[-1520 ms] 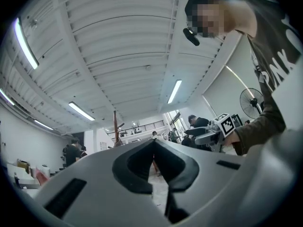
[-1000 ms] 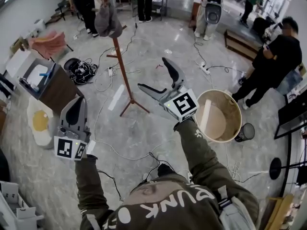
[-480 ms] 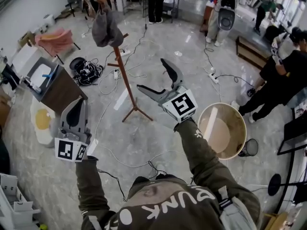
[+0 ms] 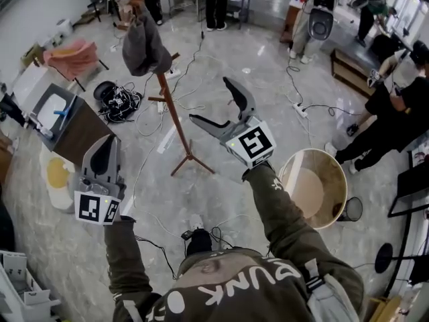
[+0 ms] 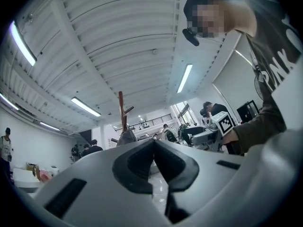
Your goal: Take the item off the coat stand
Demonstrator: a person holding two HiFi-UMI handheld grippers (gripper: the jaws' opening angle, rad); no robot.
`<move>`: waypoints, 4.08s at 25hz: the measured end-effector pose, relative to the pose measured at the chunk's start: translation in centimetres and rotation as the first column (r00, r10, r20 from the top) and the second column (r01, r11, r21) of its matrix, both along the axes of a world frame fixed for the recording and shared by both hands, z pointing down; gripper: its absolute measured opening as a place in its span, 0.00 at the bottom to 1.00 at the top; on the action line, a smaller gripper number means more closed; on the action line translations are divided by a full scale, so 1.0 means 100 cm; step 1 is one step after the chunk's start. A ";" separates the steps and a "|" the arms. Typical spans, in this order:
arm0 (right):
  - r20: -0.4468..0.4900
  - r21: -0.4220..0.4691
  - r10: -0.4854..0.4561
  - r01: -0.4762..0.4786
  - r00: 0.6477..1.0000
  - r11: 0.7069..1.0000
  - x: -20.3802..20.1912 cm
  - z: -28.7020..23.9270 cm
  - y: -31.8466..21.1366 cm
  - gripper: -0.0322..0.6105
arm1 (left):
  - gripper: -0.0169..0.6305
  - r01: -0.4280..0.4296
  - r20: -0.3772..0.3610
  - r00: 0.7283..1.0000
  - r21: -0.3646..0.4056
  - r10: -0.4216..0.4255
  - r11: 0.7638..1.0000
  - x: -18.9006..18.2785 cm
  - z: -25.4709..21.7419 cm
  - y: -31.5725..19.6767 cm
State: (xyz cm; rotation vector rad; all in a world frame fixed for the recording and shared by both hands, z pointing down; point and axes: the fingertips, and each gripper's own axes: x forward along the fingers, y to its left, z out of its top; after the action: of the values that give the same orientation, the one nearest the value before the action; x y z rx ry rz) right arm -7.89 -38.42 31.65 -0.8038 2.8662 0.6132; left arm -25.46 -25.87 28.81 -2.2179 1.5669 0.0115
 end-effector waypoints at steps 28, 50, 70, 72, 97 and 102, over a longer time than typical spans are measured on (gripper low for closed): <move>-0.003 0.010 0.076 -0.076 0.997 0.997 -0.153 -0.036 -0.168 0.73 | 0.03 -0.064 -0.033 0.997 0.011 0.065 0.998 -0.138 -0.002 -0.151; -0.004 -0.012 0.085 -0.085 0.996 0.996 -0.175 -0.035 -0.209 0.19 | 0.03 -0.043 -0.025 0.999 -0.002 0.043 0.999 -0.144 -0.003 -0.181; 0.065 0.021 0.123 -0.124 0.990 0.992 -0.165 -0.066 -0.208 0.10 | 0.03 -0.057 -0.016 0.998 0.005 0.058 0.998 -0.145 -0.006 -0.187; 0.073 0.031 0.121 -0.123 0.990 0.992 -0.167 -0.075 -0.208 0.10 | 0.03 -0.057 -0.016 0.998 0.007 0.057 0.998 -0.147 -0.008 -0.188; 0.174 0.122 0.088 -0.110 0.981 0.987 -0.123 -0.139 -0.155 0.10 | 0.03 -0.067 -0.017 0.998 0.028 0.067 0.997 -0.131 -0.019 -0.179; 0.182 0.108 0.075 -0.095 0.980 0.990 -0.115 -0.134 -0.136 0.10 | 0.03 -0.075 -0.015 0.997 0.033 0.076 0.997 -0.127 -0.021 -0.170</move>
State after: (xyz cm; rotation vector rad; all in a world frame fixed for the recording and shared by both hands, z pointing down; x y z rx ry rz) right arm -19.40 -51.99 18.28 -0.9172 2.6216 0.6740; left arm -38.21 -42.90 26.67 -2.2559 1.4804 0.0767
